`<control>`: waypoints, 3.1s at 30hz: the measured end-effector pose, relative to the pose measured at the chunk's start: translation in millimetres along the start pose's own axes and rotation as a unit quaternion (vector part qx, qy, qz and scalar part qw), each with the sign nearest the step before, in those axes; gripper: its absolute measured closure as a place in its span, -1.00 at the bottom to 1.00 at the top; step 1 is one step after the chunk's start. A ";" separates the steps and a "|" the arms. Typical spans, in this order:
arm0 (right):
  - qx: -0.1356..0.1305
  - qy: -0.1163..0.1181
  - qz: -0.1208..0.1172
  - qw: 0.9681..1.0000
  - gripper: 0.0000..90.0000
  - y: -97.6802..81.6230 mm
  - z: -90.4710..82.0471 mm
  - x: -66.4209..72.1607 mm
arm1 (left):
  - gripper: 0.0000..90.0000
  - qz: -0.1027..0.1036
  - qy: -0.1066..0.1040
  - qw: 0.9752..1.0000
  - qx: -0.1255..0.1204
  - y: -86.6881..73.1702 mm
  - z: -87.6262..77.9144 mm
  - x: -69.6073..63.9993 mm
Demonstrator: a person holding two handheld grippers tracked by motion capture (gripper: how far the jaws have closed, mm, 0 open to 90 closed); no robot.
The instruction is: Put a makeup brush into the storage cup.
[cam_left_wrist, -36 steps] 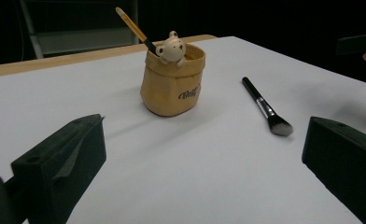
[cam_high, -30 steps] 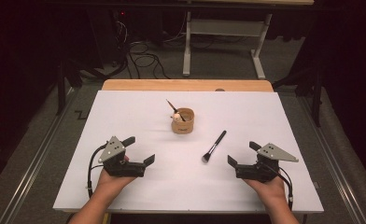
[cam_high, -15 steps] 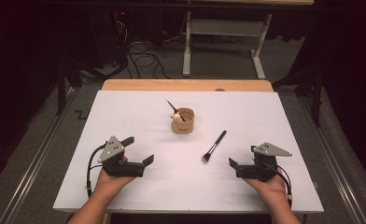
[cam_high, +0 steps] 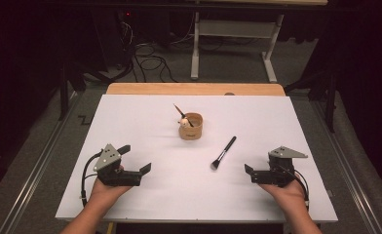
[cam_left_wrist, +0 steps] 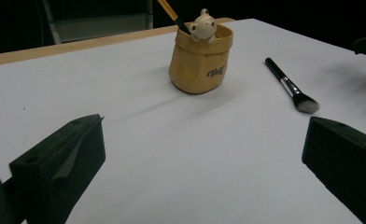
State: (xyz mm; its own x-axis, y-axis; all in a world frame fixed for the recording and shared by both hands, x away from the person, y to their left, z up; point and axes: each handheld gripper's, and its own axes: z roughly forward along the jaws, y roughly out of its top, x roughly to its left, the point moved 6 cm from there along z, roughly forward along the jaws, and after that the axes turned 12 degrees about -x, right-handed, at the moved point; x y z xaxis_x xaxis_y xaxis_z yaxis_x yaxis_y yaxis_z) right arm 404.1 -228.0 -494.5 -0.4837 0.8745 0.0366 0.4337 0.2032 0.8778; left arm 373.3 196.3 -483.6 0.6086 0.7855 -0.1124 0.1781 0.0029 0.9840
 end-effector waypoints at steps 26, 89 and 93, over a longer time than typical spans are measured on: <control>0.124 0.024 -0.009 0.992 -1.00 10.7 1.5 24.2 | -0.99 -0.001 -0.028 0.999 -0.021 5.8 -5.2 -5.0; 0.266 0.029 -0.030 0.963 -0.65 43.2 72.5 66.5 | -0.99 -0.011 -0.053 0.998 -0.014 1.8 -5.7 -10.5; 0.260 0.026 -0.022 0.965 -0.63 46.5 83.5 70.1 | -0.99 -0.009 -0.054 0.998 -0.014 1.7 -5.6 -10.9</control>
State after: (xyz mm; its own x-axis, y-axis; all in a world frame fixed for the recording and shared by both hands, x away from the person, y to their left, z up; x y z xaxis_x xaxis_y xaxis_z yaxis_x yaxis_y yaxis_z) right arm 453.8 -120.5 -491.0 -0.5428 0.8389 0.0400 0.7273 0.4456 0.5221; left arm 362.7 191.2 -480.0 0.6858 0.7135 -0.1439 0.1701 0.0352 0.9848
